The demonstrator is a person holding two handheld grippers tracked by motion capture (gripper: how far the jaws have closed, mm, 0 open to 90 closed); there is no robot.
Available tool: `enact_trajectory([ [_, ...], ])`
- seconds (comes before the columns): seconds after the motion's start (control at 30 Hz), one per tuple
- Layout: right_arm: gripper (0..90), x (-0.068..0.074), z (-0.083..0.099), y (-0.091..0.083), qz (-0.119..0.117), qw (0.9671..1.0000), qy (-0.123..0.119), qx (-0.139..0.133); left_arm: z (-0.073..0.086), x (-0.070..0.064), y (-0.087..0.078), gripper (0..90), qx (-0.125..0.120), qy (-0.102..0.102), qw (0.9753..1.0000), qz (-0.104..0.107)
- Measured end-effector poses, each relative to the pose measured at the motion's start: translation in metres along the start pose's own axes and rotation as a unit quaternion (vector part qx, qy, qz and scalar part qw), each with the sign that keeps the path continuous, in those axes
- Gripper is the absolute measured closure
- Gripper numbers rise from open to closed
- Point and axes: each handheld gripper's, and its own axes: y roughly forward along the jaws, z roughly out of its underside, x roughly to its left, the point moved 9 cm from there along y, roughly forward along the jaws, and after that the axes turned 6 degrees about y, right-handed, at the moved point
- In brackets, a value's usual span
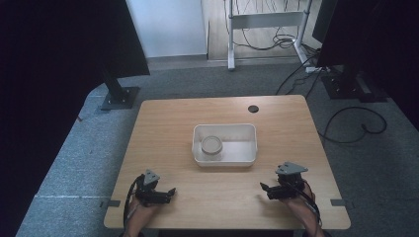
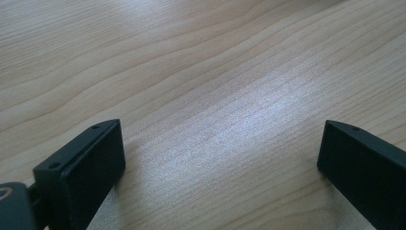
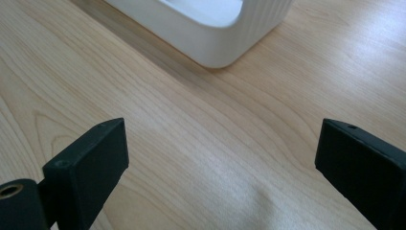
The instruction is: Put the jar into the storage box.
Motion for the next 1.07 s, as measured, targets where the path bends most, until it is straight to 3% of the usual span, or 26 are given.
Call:
enact_trajectory([
  [1.07, 4.1, -0.014, 0.045, -0.010, 0.016, 0.9988, 0.032, 0.033, 0.000, 0.000, 0.000, 2.1, 0.000, 0.000, 1.0000, 0.000],
])
